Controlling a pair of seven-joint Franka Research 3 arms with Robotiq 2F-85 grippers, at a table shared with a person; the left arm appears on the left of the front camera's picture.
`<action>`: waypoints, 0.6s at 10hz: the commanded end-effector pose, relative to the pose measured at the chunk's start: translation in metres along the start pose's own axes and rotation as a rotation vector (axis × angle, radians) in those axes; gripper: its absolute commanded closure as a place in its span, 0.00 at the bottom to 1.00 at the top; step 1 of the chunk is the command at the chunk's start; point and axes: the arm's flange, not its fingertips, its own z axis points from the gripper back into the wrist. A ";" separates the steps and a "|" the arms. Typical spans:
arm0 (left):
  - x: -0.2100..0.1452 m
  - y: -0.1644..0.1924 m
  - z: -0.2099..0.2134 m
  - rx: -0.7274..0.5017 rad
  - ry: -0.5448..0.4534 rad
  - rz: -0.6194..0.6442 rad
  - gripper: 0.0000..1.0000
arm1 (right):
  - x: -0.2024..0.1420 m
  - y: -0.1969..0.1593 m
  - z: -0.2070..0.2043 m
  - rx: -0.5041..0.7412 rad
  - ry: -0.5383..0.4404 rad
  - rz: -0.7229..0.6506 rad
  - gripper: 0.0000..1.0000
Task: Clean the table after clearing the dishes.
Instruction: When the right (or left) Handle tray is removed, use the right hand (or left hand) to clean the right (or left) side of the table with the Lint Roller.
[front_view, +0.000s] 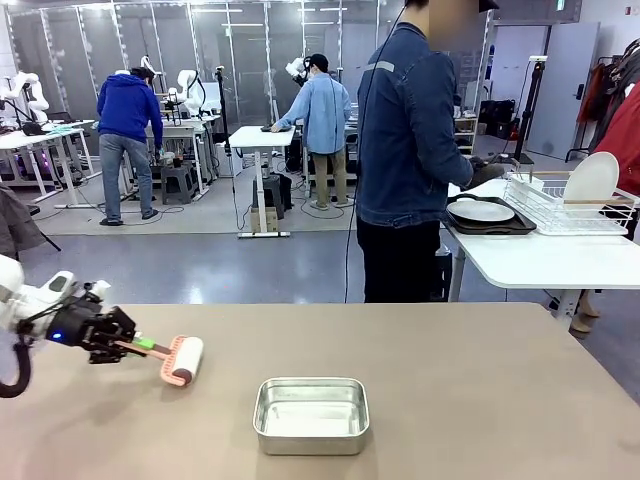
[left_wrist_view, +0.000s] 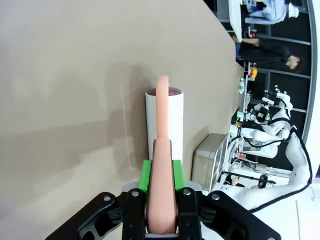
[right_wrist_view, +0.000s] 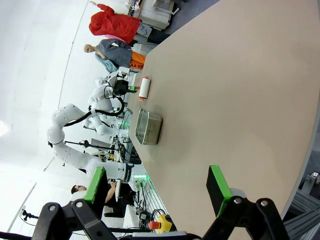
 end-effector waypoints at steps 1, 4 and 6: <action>-0.004 0.033 0.034 0.084 0.064 -0.046 0.80 | 0.000 0.004 -0.001 0.000 0.004 0.002 0.00; 0.006 0.058 0.097 0.220 0.058 0.031 0.80 | 0.000 0.004 -0.001 0.000 0.004 0.002 0.00; 0.001 0.045 0.122 0.302 0.066 0.049 0.80 | 0.000 0.004 -0.001 0.000 0.004 0.002 0.00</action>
